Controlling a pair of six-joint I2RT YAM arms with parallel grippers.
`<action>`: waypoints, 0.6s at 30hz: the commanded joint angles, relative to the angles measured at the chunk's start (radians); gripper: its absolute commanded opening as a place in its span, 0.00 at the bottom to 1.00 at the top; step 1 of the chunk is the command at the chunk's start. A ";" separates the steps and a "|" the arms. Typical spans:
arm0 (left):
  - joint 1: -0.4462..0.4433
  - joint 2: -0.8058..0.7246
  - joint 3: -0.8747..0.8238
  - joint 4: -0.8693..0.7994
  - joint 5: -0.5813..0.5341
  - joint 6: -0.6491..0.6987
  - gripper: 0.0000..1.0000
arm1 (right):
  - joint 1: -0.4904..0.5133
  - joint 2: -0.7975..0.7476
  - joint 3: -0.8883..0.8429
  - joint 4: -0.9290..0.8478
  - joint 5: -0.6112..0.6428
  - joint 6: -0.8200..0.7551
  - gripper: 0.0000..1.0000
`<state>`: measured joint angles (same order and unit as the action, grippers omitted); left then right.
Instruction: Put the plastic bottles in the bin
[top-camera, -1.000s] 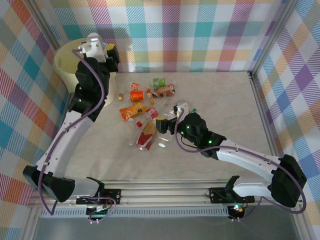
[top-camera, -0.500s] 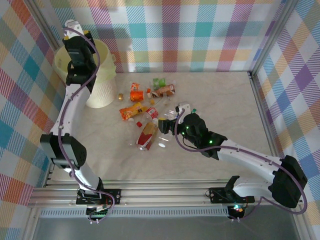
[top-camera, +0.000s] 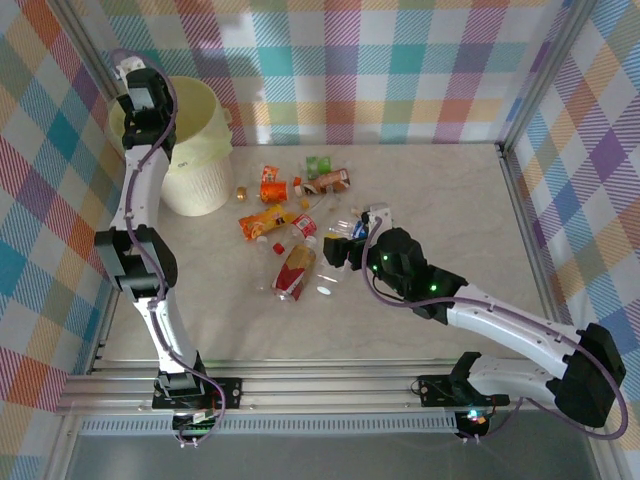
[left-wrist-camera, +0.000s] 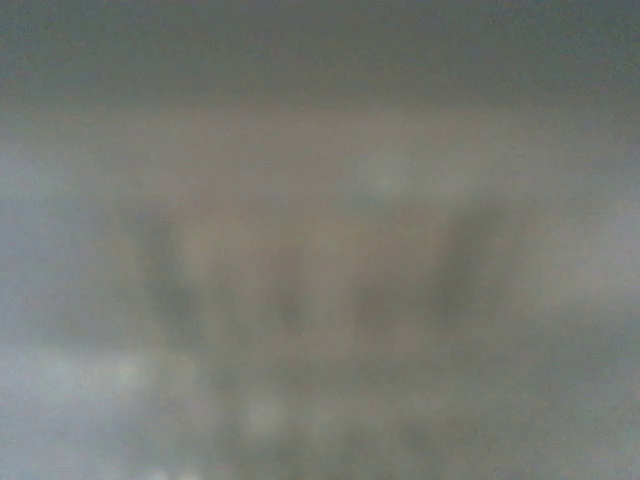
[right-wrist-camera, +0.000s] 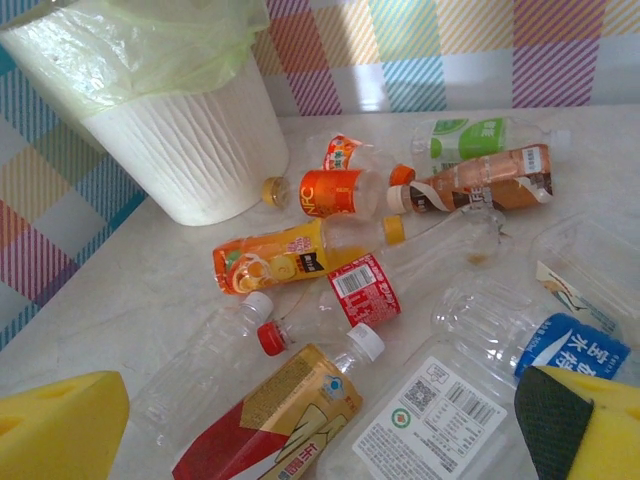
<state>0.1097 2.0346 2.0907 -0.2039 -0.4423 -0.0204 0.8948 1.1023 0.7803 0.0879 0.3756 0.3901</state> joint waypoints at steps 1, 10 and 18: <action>0.038 0.044 0.074 -0.121 0.005 -0.053 0.54 | 0.006 -0.015 -0.027 0.006 0.027 0.031 1.00; 0.054 0.142 0.159 -0.251 -0.095 -0.072 0.60 | 0.006 0.017 -0.030 0.006 0.026 0.046 1.00; 0.050 0.182 0.216 -0.310 -0.179 -0.072 0.68 | 0.006 0.033 -0.030 0.000 0.027 0.073 1.00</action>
<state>0.1589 2.2040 2.2692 -0.4778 -0.5579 -0.0872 0.8948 1.1336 0.7547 0.0853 0.3859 0.4393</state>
